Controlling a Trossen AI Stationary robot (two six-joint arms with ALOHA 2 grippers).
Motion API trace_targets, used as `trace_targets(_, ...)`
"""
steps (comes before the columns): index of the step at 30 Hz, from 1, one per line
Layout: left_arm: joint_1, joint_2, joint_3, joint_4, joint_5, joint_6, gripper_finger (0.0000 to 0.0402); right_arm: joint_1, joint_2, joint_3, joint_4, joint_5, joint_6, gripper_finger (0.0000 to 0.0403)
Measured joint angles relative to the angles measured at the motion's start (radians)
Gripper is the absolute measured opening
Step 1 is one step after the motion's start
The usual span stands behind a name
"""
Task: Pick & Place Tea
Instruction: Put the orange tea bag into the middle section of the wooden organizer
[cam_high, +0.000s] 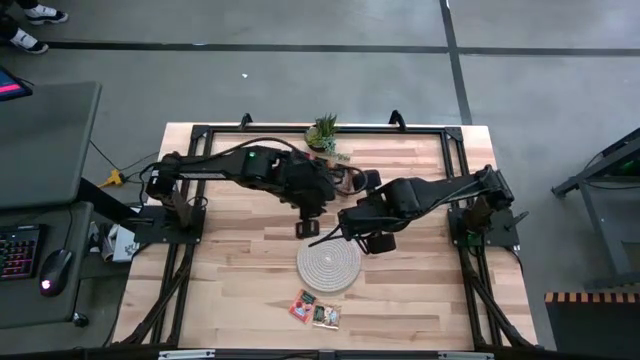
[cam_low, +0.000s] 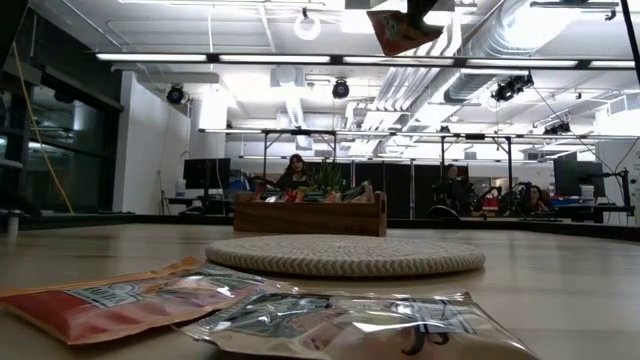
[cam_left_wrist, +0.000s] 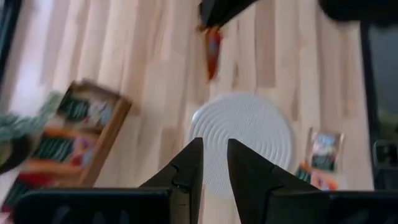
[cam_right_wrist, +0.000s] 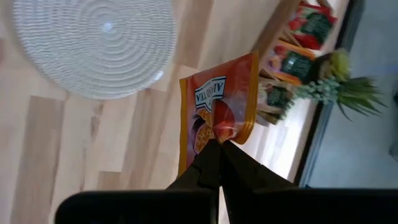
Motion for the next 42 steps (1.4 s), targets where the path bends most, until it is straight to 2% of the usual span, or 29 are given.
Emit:
trace_targets(6, 0.032, 0.0, -0.127, 0.208, 0.132, -0.012, 0.0072, -0.001, 0.0, 0.0, 0.0, 0.014, 0.023, 0.0)
trace_targets(15, 0.077, 0.001, -0.19, 0.272, 0.212, -0.042, 0.0083, 0.007, 0.0, 0.0, 0.001, 0.006, 0.023, 0.0)
trace_targets(23, 0.086, 0.001, -0.2, 0.333, 0.22, -0.041, 0.0178, 0.006, 0.0, 0.0, 0.001, 0.012, 0.021, 0.0)
trace_targets(26, 0.084, 0.002, -0.2, 0.336, 0.226, -0.043, 0.0199, 0.006, 0.0, 0.0, 0.001, 0.013, 0.018, 0.0)
trace_targets(34, 0.085, 0.052, -0.201, 0.427, 0.209, -0.059, 0.0205, 0.006, -0.001, 0.0, -0.012, 0.013, 0.033, 0.0)
trace_targets(42, 0.084, 0.053, -0.201, 0.415, 0.144, -0.057, 0.0204, 0.005, -0.001, 0.0, -0.002, -0.001, 0.04, 0.0)
